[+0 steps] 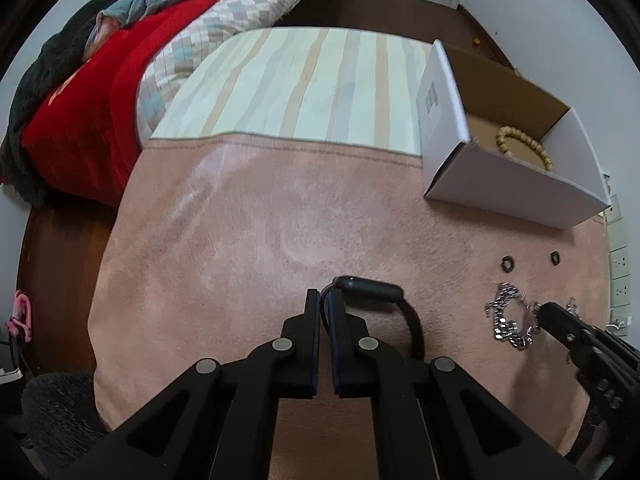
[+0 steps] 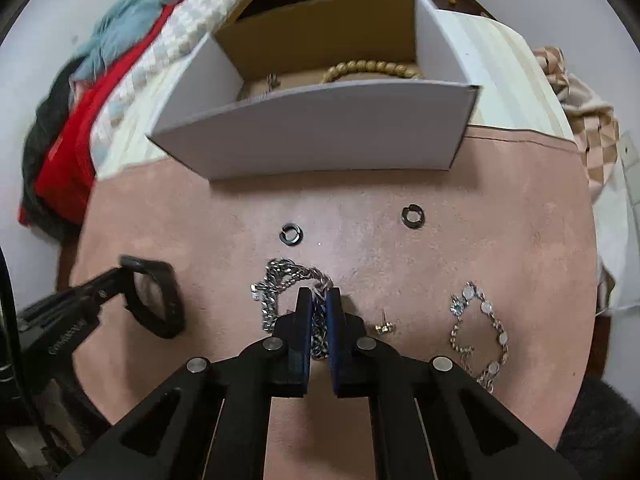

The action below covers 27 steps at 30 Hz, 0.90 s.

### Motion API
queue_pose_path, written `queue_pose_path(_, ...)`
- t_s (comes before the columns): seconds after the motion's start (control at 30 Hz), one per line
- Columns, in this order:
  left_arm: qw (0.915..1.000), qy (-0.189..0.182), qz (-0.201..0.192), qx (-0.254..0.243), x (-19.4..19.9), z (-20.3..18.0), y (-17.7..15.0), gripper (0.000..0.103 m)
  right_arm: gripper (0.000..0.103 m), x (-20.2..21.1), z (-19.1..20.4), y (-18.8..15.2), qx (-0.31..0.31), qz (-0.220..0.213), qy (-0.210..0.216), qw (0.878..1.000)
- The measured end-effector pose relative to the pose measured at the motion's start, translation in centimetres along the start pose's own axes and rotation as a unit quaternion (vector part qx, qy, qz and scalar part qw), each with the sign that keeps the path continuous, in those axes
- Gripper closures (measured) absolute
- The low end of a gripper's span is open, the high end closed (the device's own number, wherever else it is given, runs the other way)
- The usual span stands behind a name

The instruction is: Organize jewelry

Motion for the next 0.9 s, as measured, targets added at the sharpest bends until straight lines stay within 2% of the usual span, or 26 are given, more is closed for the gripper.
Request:
queue_pose_path(0.17,0.9996,-0.015,-0.022,-0.014,2.3,-0.8,0.7,0.102,0.101,4.6,0.4,-0.1,-0.005,-0.037,0.035,0.999)
queue_pose_path(0.47,0.9954,-0.064,-0.067,-0.025,8.0,-2.7,3.0,0.102,0.101,11.5,1.7,2.1,0.01,-0.093,0.063,0.994)
queue_pose_path(0.57,0.9932,-0.097,-0.062,-0.016,9.0,-2.6,4.1,0.1,0.101,13.6,2.4,3.5,0.014,-0.114,0.073,0.991)
queue_pose_path(0.67,0.9933,-0.105,-0.048,0.007,8.5,-1.6,4.3,0.096,0.101,15.3,2.7,4.8,0.02,-0.13,0.078,0.988)
queue_pose_path(0.73,0.9942,-0.103,-0.024,0.019,6.9,-0.8,3.8,0.088,0.101,15.4,2.7,5.2,0.023,-0.133,0.076,0.988)
queue_pose_path(0.77,0.9944,-0.102,-0.013,0.026,6.2,-0.6,3.3,0.074,0.101,15.2,2.7,5.3,0.022,-0.132,0.075,0.988)
queue_pose_path(0.8,0.9946,-0.099,0.0,0.032,5.2,-0.2,3.0,0.055,0.101,15.1,2.6,5.3,0.022,-0.131,0.074,0.988)
queue_pose_path(0.83,0.9945,-0.096,0.01,0.04,4.2,0.3,2.4,0.05,0.101,14.7,2.4,5.2,0.019,-0.128,0.071,0.989)
queue_pose_path(0.9,0.9943,-0.088,0.029,0.052,2.5,0.9,1.5,0.049,0.101,13.7,2.0,4.9,0.012,-0.123,0.07,0.99)
Point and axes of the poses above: each gripper's, at about its wrist camera, not at the fingertips, and x roughly against the way its jaws point, z to its left, y to its top, the point moved 2 cm from there along -x, roughly the way its jaws point, and after that the axes turned 2 degrees about -x, right-handed, at the moved point
